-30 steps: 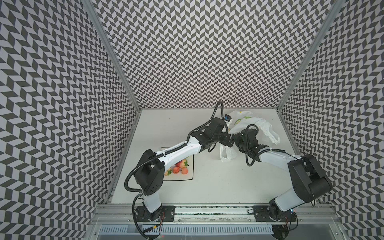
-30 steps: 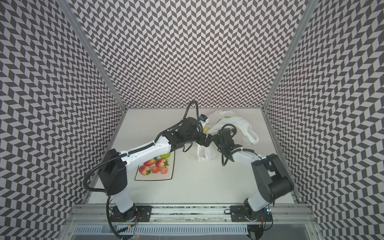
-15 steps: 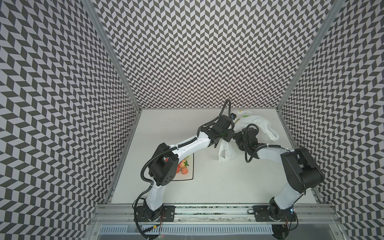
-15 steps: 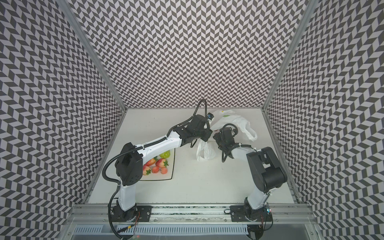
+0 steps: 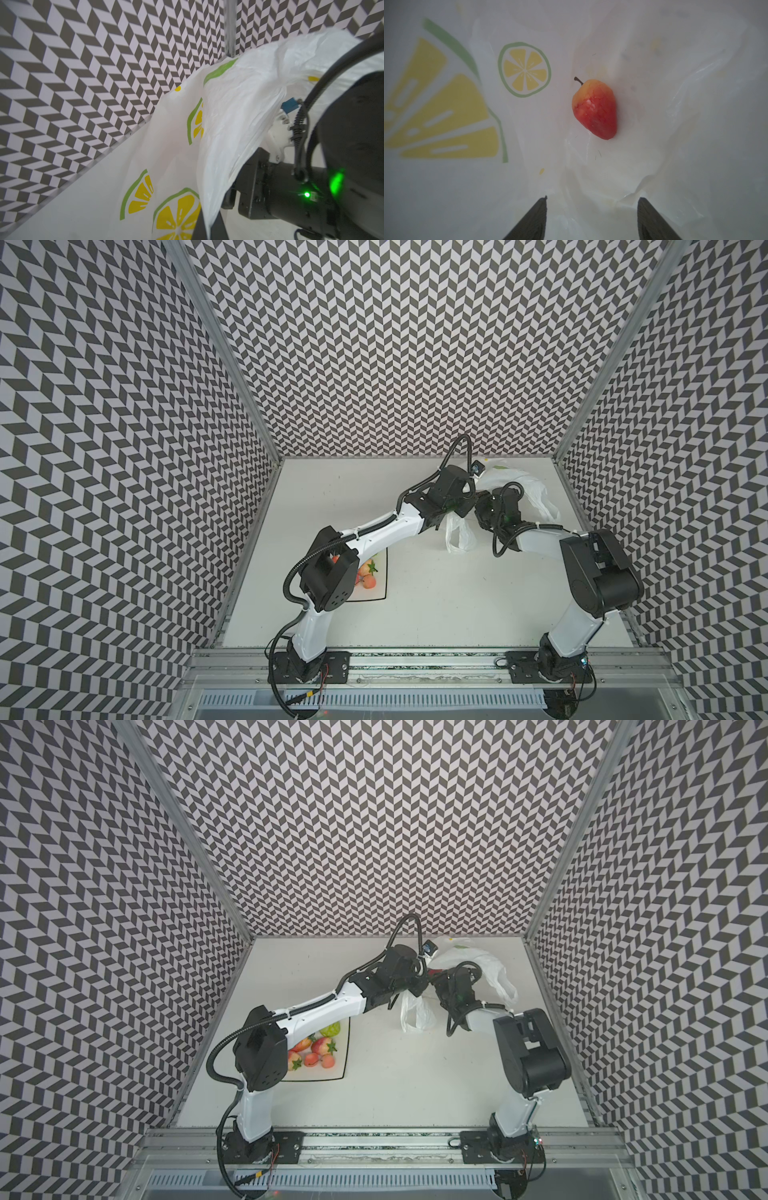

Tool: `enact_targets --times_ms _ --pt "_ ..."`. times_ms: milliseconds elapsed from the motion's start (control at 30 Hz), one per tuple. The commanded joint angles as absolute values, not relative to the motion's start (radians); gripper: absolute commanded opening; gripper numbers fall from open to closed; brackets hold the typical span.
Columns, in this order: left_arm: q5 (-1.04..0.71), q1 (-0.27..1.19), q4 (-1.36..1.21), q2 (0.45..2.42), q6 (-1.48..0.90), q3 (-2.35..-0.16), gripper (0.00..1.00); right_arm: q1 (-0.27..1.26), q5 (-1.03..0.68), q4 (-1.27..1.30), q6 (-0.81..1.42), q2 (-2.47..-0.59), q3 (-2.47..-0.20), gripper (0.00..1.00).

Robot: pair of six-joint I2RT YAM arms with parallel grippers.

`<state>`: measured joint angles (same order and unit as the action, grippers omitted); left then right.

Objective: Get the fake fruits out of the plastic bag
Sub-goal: 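Lower the right gripper onto the last small strawberry in the bag and close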

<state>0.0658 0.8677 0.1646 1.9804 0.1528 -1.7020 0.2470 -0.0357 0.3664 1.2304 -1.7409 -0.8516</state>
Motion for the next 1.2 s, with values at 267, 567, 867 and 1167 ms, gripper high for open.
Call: enact_targets --times_ms 267,567,867,1167 --pt "-0.245 0.875 -0.181 1.742 0.435 -1.393 0.00 0.190 -0.050 0.312 1.134 -1.644 -0.737 0.79" --pt "-0.295 0.845 -0.142 1.654 0.444 -1.194 0.00 0.192 -0.005 0.191 0.982 -1.633 -0.774 0.81" --pt "-0.310 0.852 -0.161 1.622 0.414 -1.132 0.00 0.228 0.017 0.070 0.844 -1.692 -0.862 0.83" --pt "-0.308 0.856 -0.169 1.624 0.410 -1.140 0.00 0.303 0.082 -0.025 0.720 -1.796 -0.975 0.81"
